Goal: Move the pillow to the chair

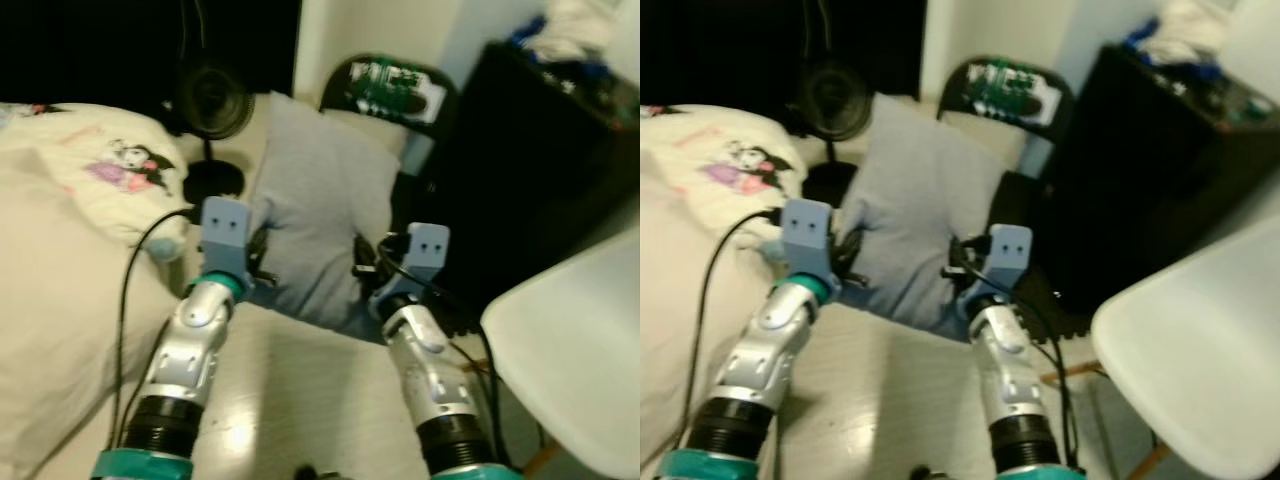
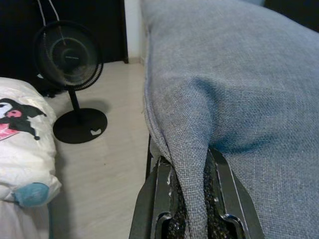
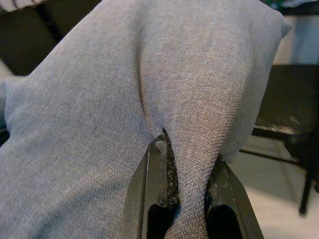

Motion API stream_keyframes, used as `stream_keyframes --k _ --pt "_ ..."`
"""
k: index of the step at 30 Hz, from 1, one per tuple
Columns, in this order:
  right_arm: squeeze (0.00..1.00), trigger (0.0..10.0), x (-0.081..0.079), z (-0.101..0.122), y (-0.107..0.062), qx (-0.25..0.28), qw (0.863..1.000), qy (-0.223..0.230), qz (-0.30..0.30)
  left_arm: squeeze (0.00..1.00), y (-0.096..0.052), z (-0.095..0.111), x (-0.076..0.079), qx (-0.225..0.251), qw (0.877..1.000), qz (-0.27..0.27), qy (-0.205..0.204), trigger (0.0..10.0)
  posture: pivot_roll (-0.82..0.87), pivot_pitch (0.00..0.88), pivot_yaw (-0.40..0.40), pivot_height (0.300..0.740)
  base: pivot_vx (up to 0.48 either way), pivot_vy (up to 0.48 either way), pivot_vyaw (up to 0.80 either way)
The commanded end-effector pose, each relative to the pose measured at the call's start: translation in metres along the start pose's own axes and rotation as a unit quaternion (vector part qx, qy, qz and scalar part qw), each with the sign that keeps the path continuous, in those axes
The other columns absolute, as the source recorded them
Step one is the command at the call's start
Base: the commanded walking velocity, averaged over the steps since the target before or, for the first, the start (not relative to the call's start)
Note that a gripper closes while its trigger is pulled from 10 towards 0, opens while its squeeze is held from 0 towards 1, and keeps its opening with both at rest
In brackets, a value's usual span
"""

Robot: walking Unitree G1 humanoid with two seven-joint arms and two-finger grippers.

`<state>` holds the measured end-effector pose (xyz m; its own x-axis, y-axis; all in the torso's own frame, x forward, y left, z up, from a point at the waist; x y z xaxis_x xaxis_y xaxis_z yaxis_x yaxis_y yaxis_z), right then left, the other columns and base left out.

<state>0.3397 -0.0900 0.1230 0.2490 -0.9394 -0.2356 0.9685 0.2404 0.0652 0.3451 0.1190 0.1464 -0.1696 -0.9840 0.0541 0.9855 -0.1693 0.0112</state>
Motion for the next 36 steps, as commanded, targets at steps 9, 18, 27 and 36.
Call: stream_keyframes --k 9,18,27,36 --pt "0.00 10.0 0.003 0.002 0.001 -0.003 1.000 -0.017 0.004 0.00 0.001 0.007 0.015 0.021 0.999 -0.032 0.000 10.0 0.07 0.009 -0.005 0.740 0.000 0.000 -0.09" --pt "0.00 10.0 0.006 0.003 0.002 -0.007 1.000 -0.022 0.005 0.00 0.004 0.011 0.016 0.034 0.999 -0.037 -0.015 10.0 0.07 0.012 -0.015 0.740 0.000 0.000 0.00" --pt "0.00 10.0 0.005 0.002 0.002 -0.010 1.000 -0.023 0.008 0.00 0.004 0.011 0.018 0.034 0.998 -0.042 -0.018 10.0 0.07 0.014 -0.010 0.740 0.000 0.000 0.00" --pt "0.00 10.0 0.009 0.003 -0.001 -0.007 1.000 -0.023 0.002 0.00 0.005 0.012 0.019 0.034 0.998 -0.048 -0.019 10.0 0.06 0.014 -0.003 0.740 0.000 0.000 -0.71"
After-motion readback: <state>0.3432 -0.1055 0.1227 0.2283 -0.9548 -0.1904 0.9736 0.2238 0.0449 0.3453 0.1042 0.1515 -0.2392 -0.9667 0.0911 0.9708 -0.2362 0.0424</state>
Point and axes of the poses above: a point about 5 cm out from each wrist's last joint towards the gripper, its own y axis pointing out of the wrist towards the gripper, its own z axis along the axis of the wrist's last joint, x = y × z, the point moved 1 cm from there along y, pointing out of the wrist towards the gripper, and after that the axes turned 4 degrees about -y, right-handed, at the moved point
